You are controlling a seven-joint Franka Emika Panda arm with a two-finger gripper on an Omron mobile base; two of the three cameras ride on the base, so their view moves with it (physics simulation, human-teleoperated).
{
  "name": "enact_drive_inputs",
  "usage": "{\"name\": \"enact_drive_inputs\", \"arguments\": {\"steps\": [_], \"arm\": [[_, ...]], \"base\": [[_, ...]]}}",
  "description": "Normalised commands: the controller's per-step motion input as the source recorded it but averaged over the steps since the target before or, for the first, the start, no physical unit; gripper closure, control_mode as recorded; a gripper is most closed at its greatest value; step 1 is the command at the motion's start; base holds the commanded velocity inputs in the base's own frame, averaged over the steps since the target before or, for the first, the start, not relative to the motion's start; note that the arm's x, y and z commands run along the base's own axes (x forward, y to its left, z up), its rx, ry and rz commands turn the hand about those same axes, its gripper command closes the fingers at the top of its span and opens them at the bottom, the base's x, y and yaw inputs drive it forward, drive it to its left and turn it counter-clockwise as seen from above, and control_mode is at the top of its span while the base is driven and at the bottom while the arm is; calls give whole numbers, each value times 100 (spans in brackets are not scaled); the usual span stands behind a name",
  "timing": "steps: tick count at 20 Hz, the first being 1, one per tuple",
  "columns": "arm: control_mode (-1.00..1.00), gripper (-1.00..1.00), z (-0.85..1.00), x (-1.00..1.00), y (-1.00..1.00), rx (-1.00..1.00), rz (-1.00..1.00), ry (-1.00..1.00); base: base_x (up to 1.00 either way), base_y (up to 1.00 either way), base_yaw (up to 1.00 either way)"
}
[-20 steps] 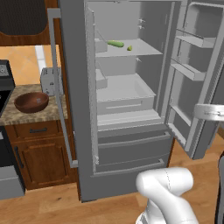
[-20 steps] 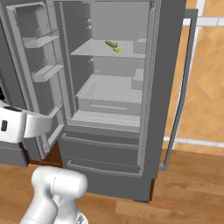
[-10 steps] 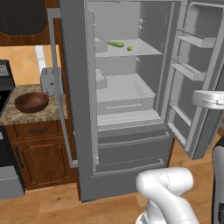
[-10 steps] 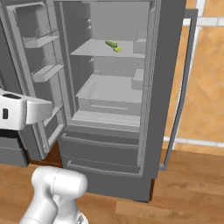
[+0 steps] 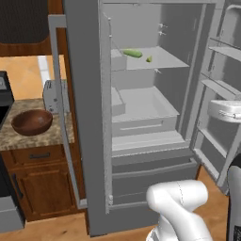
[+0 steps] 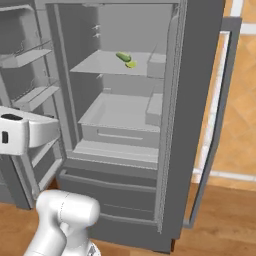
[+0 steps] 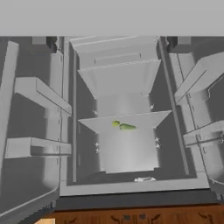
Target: Grab a lemon wedge from the fridge and one ice cube from the ice bowl, and put them in the glass of lemonade.
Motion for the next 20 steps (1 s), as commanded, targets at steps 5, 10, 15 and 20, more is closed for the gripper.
{"name": "enact_drive_inputs", "arguments": {"steps": [5,10,15,20], "arm": [[100,-100,0,0,0,0,0,0],[100,-100,0,0,0,0,0,0],[100,-100,0,0,0,0,0,0],[-100,-100,1,10,0,0,0,3]], "base": [[86,0,4],[73,0,3],[75,0,1],[53,0,1]]}}
